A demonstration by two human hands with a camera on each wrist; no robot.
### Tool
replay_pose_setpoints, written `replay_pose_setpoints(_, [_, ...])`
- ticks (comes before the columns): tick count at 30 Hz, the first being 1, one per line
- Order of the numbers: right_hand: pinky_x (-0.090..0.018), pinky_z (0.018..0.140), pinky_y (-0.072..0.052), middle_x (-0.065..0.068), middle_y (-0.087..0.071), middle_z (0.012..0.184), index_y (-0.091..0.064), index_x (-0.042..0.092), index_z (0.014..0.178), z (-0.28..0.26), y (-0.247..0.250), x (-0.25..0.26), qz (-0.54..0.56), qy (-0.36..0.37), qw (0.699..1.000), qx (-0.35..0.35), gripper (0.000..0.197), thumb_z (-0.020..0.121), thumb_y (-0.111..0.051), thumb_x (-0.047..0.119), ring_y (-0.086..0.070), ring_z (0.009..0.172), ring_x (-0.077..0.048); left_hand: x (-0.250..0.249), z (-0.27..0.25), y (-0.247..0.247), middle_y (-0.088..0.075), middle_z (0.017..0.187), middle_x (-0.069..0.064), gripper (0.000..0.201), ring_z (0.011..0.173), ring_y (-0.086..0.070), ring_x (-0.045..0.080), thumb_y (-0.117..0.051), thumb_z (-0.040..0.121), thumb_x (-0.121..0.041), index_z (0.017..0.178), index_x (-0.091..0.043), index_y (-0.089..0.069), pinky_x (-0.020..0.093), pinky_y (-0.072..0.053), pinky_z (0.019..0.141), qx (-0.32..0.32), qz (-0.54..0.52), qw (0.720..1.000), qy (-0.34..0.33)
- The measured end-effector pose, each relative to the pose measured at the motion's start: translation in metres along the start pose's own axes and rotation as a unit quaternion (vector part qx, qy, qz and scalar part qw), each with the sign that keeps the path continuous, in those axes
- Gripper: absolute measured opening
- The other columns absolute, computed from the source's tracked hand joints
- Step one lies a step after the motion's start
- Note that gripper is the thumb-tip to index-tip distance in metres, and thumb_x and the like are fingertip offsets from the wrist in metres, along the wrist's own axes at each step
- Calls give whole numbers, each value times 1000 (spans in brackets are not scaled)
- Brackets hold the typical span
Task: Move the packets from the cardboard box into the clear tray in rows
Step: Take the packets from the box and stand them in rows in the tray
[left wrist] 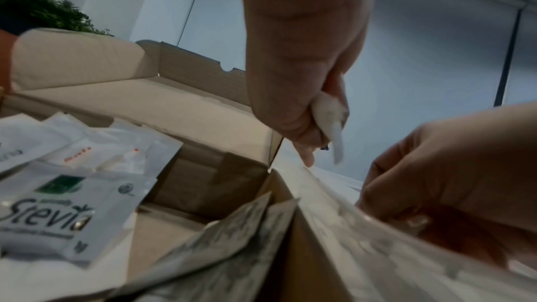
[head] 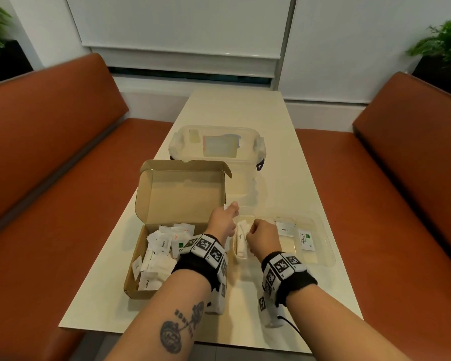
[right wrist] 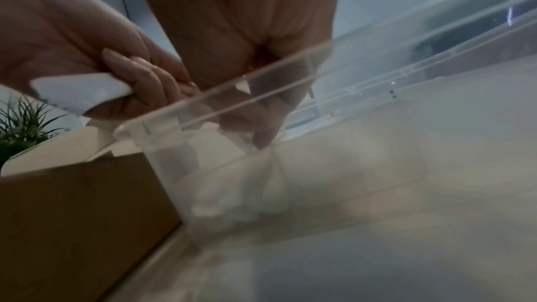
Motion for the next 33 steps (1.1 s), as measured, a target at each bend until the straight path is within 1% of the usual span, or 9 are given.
replay_pose_setpoints(4, [-28,61,-39,-8,-55,70,-49,9,69,2,3,-1,-31,5,999,-30,15,80,-45,-2,-51,68,-23,0,0,0,-61,122,3,40,47,-28,9,-48,99,-32,122,0,-54,19,-28,44,-3,11,1000,-7])
replay_pose_setpoints(8, [-28,62,-40,-9,-55,73,-41,14,61,0,0,-1,-72,7,997,4,25,80,-47,-2,-51,70,-23,1,1,0,-62,122,4,40,46,-28,10,-47,99,-31,121,1,-55,21,-28,45,-7,19,1000,-14])
replay_pose_setpoints(11, [-29,71,-47,-12,-65,84,-59,8,73,0,0,0,-108,27,993,30,13,83,-52,3,-60,80,-25,1,1,1,-62,117,3,38,42,-26,8,-48,99,-31,117,1,-56,19,-26,41,-8,8,1000,-11])
replay_pose_setpoints(13, [-29,77,-48,-12,-67,94,-68,4,86,2,3,0,-137,50,989,30,14,85,-54,8,-62,90,-24,2,2,2,-62,114,2,36,38,-26,6,-48,99,-31,115,0,-57,18,-26,39,-6,6,1000,-14])
replay_pose_setpoints(17, [-32,84,-44,-7,-59,108,-72,14,98,4,14,-3,-265,87,960,-25,22,89,-52,15,-50,104,-24,2,1,3,-62,114,2,34,36,-26,5,-49,98,-31,112,-1,-58,17,-27,38,-5,10,1000,-20])
replay_pose_setpoints(21, [-37,89,-37,-4,-51,120,-69,16,106,-1,11,-6,-377,112,919,-21,26,91,-48,18,-39,112,-27,0,-1,1,-63,113,4,29,41,-28,8,-49,98,-30,104,-4,-59,19,-26,40,-6,18,1000,-17])
replay_pose_setpoints(24, [-37,91,-36,-2,-49,126,-69,18,108,-3,9,-5,-384,126,915,-6,27,91,-49,21,-37,116,-27,0,-2,1,-63,115,9,27,42,-27,10,-49,98,-29,100,-3,-58,19,-25,40,-8,16,1000,-19])
replay_pose_setpoints(30, [-37,94,-32,3,-45,131,-67,34,111,-2,14,-5,-341,128,931,26,31,81,-61,42,-33,121,-23,-1,-5,2,-63,117,9,33,41,-25,8,-49,98,-29,109,1,-57,17,-24,37,-8,6,1000,-13])
replay_pose_setpoints(33, [-37,94,-32,3,-44,131,-67,37,110,-2,14,-7,-346,122,930,34,31,80,-63,41,-33,121,-23,-4,-8,1,-63,114,8,28,40,-25,7,-48,99,-28,105,-2,-57,16,-24,37,-7,8,1000,-10])
Point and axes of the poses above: each hand's wrist, its own z-axis towards the middle knuckle, its own y-axis out of the back of the hand, x = y × z, the point moved 1 cm from there along z, towards the middle knuckle
